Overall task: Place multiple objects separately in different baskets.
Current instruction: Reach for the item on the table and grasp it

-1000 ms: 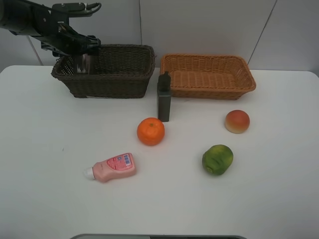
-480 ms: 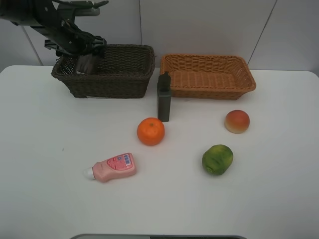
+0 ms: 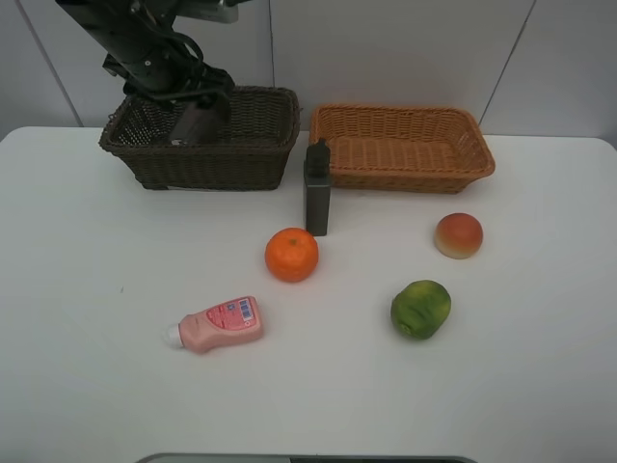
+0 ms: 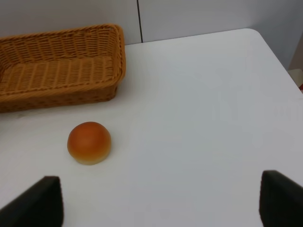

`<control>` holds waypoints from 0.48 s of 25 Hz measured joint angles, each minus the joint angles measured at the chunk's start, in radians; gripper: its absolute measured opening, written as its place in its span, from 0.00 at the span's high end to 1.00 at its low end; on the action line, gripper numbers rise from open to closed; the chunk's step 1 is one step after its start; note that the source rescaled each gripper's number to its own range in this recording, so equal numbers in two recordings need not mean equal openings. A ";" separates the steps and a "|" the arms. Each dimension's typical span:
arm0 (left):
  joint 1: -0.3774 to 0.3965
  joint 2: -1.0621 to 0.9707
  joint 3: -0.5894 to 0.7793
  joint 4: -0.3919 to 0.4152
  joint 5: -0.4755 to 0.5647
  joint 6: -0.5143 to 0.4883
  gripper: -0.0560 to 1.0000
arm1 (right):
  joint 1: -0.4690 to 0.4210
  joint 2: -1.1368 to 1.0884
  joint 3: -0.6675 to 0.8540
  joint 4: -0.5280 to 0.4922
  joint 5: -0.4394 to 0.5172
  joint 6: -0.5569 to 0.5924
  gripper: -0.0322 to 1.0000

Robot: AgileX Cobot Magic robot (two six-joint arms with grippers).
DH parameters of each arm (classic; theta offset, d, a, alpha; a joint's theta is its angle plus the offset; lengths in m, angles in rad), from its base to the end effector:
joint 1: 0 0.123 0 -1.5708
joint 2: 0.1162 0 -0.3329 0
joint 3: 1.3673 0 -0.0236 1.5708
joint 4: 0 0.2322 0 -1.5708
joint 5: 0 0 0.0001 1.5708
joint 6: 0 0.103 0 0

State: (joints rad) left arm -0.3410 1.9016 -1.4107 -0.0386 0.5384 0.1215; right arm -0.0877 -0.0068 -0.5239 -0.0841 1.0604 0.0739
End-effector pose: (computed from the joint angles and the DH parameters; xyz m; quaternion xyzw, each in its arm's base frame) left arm 0.4019 -0.1448 0.2704 0.2056 0.9284 -0.0483 0.3057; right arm -0.0629 -0.0021 0.2692 0.0704 0.8413 -0.0457 0.5340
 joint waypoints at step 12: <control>-0.124 -0.090 0.226 0.001 0.147 0.348 0.00 | 0.000 0.000 0.000 0.000 0.000 0.000 0.14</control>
State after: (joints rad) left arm -0.4646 1.8115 -1.1852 -0.0379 0.6855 0.4699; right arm -0.0877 -0.0068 -0.5239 -0.0841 1.0604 0.0739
